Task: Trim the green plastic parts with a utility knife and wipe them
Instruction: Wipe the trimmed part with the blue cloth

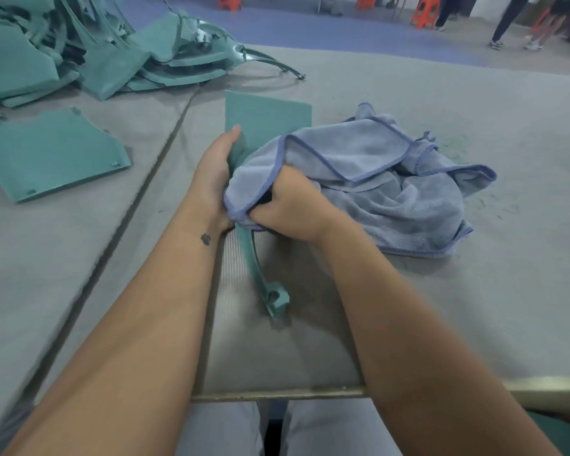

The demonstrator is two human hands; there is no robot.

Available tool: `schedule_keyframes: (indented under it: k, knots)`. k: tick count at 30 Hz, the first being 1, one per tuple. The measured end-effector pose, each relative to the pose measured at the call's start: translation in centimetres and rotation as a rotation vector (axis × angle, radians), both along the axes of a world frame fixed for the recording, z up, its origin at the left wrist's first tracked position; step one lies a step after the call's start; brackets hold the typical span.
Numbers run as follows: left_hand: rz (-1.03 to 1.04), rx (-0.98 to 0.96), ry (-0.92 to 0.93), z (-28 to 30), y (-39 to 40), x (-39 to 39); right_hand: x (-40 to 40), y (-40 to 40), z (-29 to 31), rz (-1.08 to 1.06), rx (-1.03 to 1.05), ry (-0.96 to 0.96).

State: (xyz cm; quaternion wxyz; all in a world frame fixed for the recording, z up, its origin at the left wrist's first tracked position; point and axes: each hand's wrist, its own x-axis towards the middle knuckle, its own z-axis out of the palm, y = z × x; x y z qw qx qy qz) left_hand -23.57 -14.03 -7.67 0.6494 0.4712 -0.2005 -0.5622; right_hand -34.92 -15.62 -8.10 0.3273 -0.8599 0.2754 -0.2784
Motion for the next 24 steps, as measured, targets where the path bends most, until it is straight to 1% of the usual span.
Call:
schedule_keyframes:
  k: [1, 2, 3, 4, 5, 7, 8, 9, 11, 12, 13, 14, 16, 18, 19, 22, 24]
  knots:
    - [-0.039, 0.061, -0.056, 0.6, 0.0, -0.6, 0.2, 0.2, 0.1, 0.008, 0.003, 0.012]
    - [-0.038, 0.143, -0.151, 0.6, -0.2, -1.0, 0.4, 0.3, 0.1, 0.005, 0.019, 0.007]
    - [0.078, 0.208, -0.276, 0.8, -0.3, -1.2, 0.4, 0.4, 0.2, -0.002, 0.049, -0.024]
    - [0.177, 0.231, -0.329, 0.7, -0.6, -1.0, 0.4, 0.3, 0.3, -0.009, 0.084, -0.077]
    - [0.188, 0.165, -0.288, 0.7, -0.9, -1.2, 0.3, 0.1, 0.7, -0.033, 0.136, -0.157]
    - [0.125, -0.044, -0.175, 0.4, -0.6, -0.7, -0.2, -1.0, 1.2, -0.135, 0.328, -0.401]
    - [0.179, -0.112, -0.108, 0.1, -0.5, 0.1, -0.6, -1.7, 1.6, -0.175, 0.477, -0.562]
    - [0.267, -0.132, -0.067, 0.1, -0.5, 0.7, -1.3, -2.3, 2.0, -0.191, 0.638, -0.745]
    - [0.457, -0.145, -0.029, 0.1, -0.7, 1.8, -2.8, -3.4, 2.6, -0.151, 0.914, -1.156]
    - [0.524, -0.15, -0.043, 0.2, -0.7, 2.3, -3.8, -3.9, 2.8, -0.126, 0.982, -1.319]
    - [0.565, -0.146, -0.059, 0.4, -0.6, 2.5, -4.8, -4.3, 2.8, -0.111, 1.0, -1.431]
    - [0.597, -0.132, -0.063, 0.4, -0.5, 2.8, -5.7, -4.5, 2.7, -0.112, 0.984, -1.506]
    - [0.636, -0.121, -0.003, 0.1, -0.2, 2.9, -6.7, -4.7, 2.5, -0.086, 0.983, -1.696]
    - [0.647, -0.127, 0.075, -0.1, -0.3, 2.4, -6.7, -4.8, 2.4, -0.088, 0.982, -1.808]
    - [0.639, -0.128, 0.095, -0.2, -0.3, 2.1, -6.6, -4.9, 2.4, -0.104, 0.991, -1.819]
    - [0.686, -0.143, 0.122, -0.1, -0.3, 1.8, -6.0, -4.8, 2.1, -0.141, 1.015, -1.767]
    - [0.736, -0.141, 0.13, 0.1, -0.2, 2.1, -6.2, -4.5, 1.9, -0.124, 1.034, -1.721]
